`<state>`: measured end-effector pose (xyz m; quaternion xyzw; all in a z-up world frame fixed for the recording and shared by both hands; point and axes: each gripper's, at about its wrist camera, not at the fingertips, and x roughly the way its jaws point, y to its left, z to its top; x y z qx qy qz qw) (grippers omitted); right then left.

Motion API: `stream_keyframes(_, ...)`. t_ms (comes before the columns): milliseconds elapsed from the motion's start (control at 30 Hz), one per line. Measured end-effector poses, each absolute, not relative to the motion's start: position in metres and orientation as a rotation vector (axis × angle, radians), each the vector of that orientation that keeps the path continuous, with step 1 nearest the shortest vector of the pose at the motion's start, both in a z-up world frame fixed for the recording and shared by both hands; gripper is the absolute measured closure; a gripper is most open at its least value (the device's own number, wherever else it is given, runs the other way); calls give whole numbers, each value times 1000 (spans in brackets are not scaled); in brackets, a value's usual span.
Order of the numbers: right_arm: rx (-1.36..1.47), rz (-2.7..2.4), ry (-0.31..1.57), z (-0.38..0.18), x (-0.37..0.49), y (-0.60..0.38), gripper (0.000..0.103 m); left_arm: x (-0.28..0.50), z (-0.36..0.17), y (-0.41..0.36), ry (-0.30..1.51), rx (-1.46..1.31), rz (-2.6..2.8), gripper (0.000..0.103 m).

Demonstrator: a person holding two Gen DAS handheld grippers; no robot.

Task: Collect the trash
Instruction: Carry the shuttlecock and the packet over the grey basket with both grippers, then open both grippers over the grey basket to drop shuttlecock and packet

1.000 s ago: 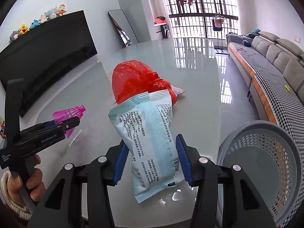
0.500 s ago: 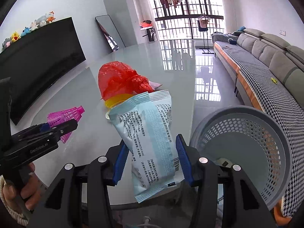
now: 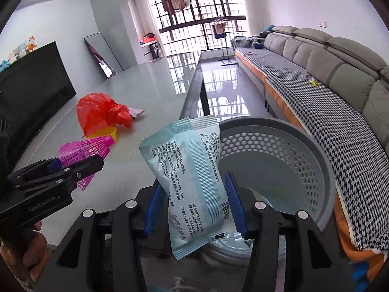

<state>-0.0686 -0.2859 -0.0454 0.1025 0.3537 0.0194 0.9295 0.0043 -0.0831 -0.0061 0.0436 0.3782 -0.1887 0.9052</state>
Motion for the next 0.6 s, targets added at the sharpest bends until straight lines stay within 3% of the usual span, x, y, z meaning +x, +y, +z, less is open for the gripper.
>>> stream_keyframes(600,264,-138,815,-84,-52,-366,55,26,-41,-172,848,181,-510,56)
